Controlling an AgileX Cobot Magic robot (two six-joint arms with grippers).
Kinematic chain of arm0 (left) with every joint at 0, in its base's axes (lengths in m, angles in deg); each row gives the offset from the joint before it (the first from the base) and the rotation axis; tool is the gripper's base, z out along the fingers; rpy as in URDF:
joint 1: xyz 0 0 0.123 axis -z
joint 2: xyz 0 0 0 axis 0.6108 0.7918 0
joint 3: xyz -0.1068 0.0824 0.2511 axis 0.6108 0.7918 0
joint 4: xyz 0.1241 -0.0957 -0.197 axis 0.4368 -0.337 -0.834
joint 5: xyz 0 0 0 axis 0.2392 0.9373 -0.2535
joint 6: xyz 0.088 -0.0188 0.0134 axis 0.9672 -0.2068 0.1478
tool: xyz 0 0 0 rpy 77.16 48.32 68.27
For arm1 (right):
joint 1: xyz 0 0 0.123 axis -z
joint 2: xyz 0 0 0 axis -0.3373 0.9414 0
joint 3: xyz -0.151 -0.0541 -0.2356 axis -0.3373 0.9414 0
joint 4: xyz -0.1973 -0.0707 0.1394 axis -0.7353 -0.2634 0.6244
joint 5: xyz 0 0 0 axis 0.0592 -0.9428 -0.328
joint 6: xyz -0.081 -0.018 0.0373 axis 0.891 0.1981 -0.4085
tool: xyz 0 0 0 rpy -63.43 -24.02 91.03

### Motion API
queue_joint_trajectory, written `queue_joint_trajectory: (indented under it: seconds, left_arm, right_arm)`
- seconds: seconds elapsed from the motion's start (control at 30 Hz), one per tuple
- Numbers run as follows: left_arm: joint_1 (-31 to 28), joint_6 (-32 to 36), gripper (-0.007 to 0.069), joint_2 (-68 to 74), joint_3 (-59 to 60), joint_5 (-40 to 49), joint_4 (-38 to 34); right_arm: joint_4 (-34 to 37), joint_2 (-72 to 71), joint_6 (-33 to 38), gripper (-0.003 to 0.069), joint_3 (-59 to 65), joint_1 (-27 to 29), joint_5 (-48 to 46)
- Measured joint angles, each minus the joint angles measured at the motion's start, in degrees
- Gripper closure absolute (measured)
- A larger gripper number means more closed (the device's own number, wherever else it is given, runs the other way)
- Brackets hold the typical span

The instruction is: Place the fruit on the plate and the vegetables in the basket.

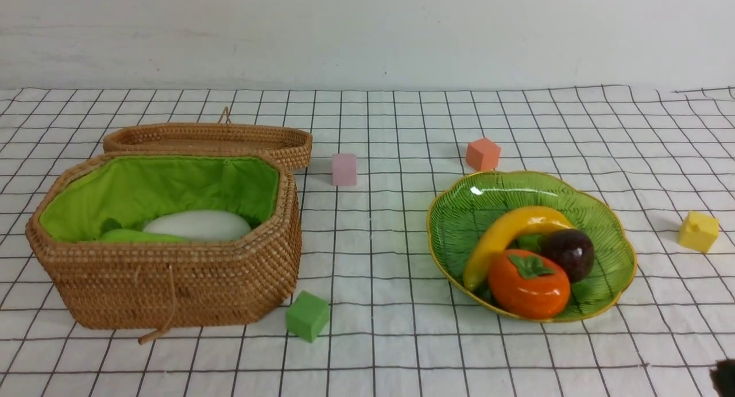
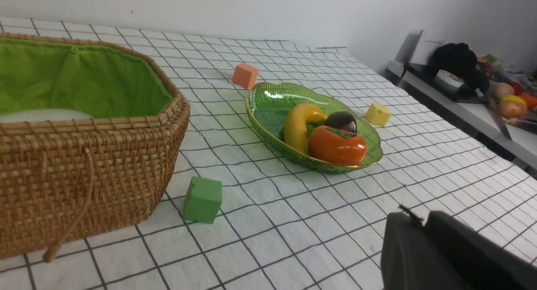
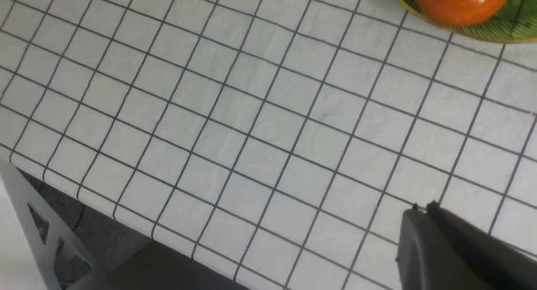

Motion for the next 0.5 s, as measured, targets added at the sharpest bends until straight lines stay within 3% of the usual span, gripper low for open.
queue_joint_trajectory:
  seconds: [0.4,0.5]
  left_arm:
    - [0.0,0.0,0.0553,0.0,0.0,0.1,0.0]
    - [0.0,0.0,0.0553,0.0,0.0,0.1,0.0]
  right_arm:
    - [0.0,-10.1,-0.2,0.0632,1.1,0.0,-2.4]
    - [0.0,-11.2,-0.2,0.0632,1.1,3.9,-2.5]
